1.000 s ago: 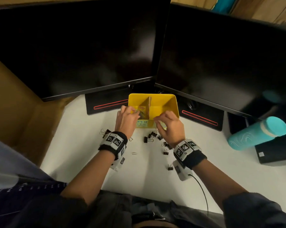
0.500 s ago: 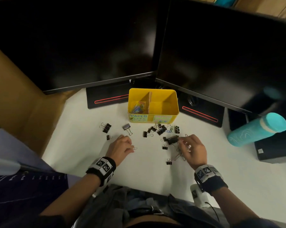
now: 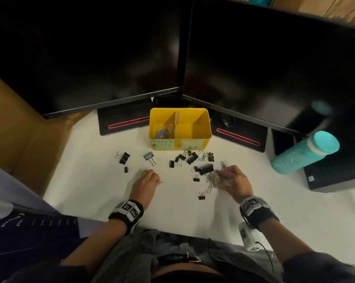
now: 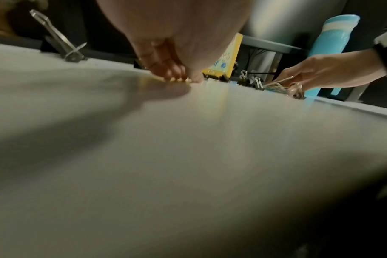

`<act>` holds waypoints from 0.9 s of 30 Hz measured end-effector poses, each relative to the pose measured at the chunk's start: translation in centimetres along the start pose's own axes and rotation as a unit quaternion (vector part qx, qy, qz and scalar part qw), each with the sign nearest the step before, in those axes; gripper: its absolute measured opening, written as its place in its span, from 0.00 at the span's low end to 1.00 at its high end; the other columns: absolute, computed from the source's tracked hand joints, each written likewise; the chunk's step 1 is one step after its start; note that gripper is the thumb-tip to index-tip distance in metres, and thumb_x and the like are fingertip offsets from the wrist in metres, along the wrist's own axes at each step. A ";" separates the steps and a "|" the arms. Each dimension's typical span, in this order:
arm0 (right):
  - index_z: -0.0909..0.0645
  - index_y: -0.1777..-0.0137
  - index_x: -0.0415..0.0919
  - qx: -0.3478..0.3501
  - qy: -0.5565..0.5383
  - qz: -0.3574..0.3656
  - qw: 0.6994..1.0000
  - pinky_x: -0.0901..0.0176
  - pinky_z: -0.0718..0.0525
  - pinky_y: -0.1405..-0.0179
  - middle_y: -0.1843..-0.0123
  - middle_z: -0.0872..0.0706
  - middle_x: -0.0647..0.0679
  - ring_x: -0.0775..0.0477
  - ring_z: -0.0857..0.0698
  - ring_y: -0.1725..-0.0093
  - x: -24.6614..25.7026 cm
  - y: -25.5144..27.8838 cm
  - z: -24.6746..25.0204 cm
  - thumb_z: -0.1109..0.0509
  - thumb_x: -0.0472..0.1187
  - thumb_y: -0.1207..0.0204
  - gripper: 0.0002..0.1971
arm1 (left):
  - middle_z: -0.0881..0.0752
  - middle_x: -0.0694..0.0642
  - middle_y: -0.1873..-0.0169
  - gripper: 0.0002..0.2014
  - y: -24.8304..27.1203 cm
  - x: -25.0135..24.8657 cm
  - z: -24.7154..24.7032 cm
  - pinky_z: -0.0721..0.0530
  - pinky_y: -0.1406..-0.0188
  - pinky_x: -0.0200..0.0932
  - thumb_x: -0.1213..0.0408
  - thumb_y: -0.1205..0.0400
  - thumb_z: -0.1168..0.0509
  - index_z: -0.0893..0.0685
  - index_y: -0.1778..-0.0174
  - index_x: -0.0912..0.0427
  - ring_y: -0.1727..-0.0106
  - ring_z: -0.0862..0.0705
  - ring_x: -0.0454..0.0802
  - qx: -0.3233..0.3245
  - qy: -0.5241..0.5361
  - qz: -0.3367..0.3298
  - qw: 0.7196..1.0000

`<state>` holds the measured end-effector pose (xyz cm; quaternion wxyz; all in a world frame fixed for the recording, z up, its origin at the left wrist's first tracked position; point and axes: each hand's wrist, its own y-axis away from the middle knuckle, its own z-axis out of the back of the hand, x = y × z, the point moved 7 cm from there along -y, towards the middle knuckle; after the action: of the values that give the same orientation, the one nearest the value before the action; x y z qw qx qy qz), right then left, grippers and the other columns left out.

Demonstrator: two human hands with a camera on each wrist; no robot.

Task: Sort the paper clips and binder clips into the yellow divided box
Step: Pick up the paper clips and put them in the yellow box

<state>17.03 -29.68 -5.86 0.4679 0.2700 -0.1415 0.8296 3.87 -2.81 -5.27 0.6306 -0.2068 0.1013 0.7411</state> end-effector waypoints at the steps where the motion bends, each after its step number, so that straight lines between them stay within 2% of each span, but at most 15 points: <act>1: 0.13 0.44 0.43 -0.006 -0.009 -0.004 1.000 0.52 0.15 0.58 0.54 0.19 0.49 0.49 0.18 0.61 0.4 -0.1 -0.1 0.18 0.46 0.40 0.22 | 0.19 0.53 0.67 0.10 -0.2 -0.4 0.2 0.23 0.79 0.41 0.70 0.28 0.25 0.21 0.67 0.59 0.63 0.21 0.51 -0.002 -0.009 -0.003 1.000; 4: 0.11 0.55 0.38 -0.014 -0.044 -0.006 0.999 0.47 0.15 0.63 0.63 0.16 0.47 0.46 0.18 0.68 1.5 -0.2 -0.3 0.17 0.38 0.39 0.13 | 0.18 0.54 0.66 0.07 -2.0 -1.8 2.6 0.18 0.77 0.45 0.70 0.25 0.29 0.21 0.63 0.59 0.63 0.19 0.53 -0.048 -0.008 -0.004 0.999; 6: 0.13 0.61 0.34 -0.020 -0.059 -0.010 0.998 0.48 0.14 0.65 0.66 0.13 0.42 0.43 0.16 0.69 1.8 -0.4 0.0 0.18 0.35 0.38 0.08 | 0.15 0.58 0.62 0.00 -4.2 -2.8 5.4 0.15 0.70 0.44 0.70 0.23 0.34 0.19 0.58 0.62 0.60 0.17 0.53 -0.110 0.031 -0.001 0.993; 8: 0.12 0.61 0.34 -0.033 -0.073 -0.021 0.997 0.54 0.14 0.64 0.66 0.11 0.41 0.46 0.15 0.68 1.6 -0.6 1.0 0.20 0.35 0.35 0.06 | 0.15 0.58 0.60 0.05 -6.7 -3.2 8.2 0.18 0.62 0.41 0.67 0.20 0.37 0.17 0.55 0.63 0.58 0.18 0.50 -0.175 0.076 0.006 0.982; 10: 0.12 0.58 0.36 -0.033 -0.079 -0.036 0.996 0.57 0.14 0.62 0.64 0.09 0.44 0.52 0.14 0.68 1.4 -0.8 2.3 0.22 0.36 0.32 0.05 | 0.16 0.57 0.60 0.05 -8.9 -3.1 9.8 0.22 0.62 0.40 0.67 0.20 0.37 0.17 0.55 0.63 0.58 0.20 0.49 -0.204 0.090 0.013 0.975; 12: 0.14 0.61 0.37 -0.023 -0.103 -0.041 0.994 0.56 0.12 0.65 0.67 0.10 0.47 0.57 0.14 0.69 2.2 -1.0 3.5 0.24 0.35 0.29 0.02 | 0.15 0.56 0.61 0.03 -10.8 -2.3 9.7 0.21 0.65 0.44 0.67 0.20 0.36 0.16 0.56 0.61 0.57 0.22 0.52 -0.179 0.067 0.034 0.981; 14: 0.15 0.59 0.34 -0.018 -0.176 -0.048 0.983 0.58 0.12 0.69 0.66 0.11 0.46 0.58 0.13 0.67 4.0 -1.8 4.5 0.27 0.37 0.26 0.05 | 0.14 0.57 0.59 0.05 -11.8 -1.4 8.3 0.19 0.67 0.49 0.66 0.20 0.35 0.15 0.57 0.61 0.54 0.24 0.54 -0.116 0.030 0.061 0.991; 16: 0.14 0.55 0.35 -0.030 -0.249 -0.042 0.967 0.62 0.13 0.68 0.61 0.10 0.44 0.56 0.12 0.62 6.7 -3.3 5.3 0.28 0.39 0.25 0.07 | 0.15 0.58 0.56 0.06 -11.7 -1.2 7.7 0.17 0.67 0.52 0.68 0.19 0.36 0.14 0.54 0.63 0.51 0.25 0.55 -0.105 0.025 0.052 0.993; 18: 0.14 0.51 0.36 -0.045 -0.298 -0.019 0.953 0.59 0.12 0.66 0.58 0.10 0.45 0.50 0.12 0.58 9.8 -5.5 5.6 0.29 0.38 0.24 0.06 | 0.17 0.60 0.52 0.07 -10.8 -1.3 8.4 0.15 0.66 0.51 0.72 0.20 0.37 0.16 0.49 0.64 0.48 0.25 0.57 -0.148 0.036 0.042 0.987; 21: 0.17 0.51 0.30 -0.066 -0.322 0.014 0.944 0.53 0.11 0.64 0.59 0.11 0.45 0.46 0.11 0.58 14.0 -9.5 4.9 0.31 0.37 0.22 0.08 | 0.20 0.62 0.50 0.10 -8.4 -0.6 10.0 0.19 0.55 0.50 0.74 0.21 0.39 0.19 0.45 0.64 0.46 0.26 0.57 -0.226 0.034 0.080 0.970; 24: 0.18 0.51 0.34 -0.071 -0.297 0.025 0.952 0.47 0.10 0.60 0.59 0.10 0.44 0.48 0.10 0.59 16.7 -13.4 2.9 0.33 0.40 0.21 0.08 | 0.20 0.60 0.50 0.11 -6.0 0.9 10.4 0.21 0.52 0.51 0.75 0.21 0.40 0.21 0.45 0.62 0.45 0.27 0.56 -0.246 0.052 0.127 0.960; 27: 0.17 0.50 0.40 -0.034 -0.236 0.009 0.971 0.46 0.11 0.54 0.56 0.09 0.45 0.50 0.11 0.56 17.9 -16.2 0.3 0.31 0.45 0.22 0.09 | 0.19 0.59 0.51 0.10 -4.2 1.6 10.1 0.19 0.56 0.49 0.76 0.22 0.40 0.21 0.47 0.61 0.45 0.26 0.55 -0.252 0.061 0.129 0.957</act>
<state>23.50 -8.84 4.46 0.4227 0.4405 -0.2787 0.7414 6.02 3.58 3.51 0.4496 -0.3884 -0.0246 0.8040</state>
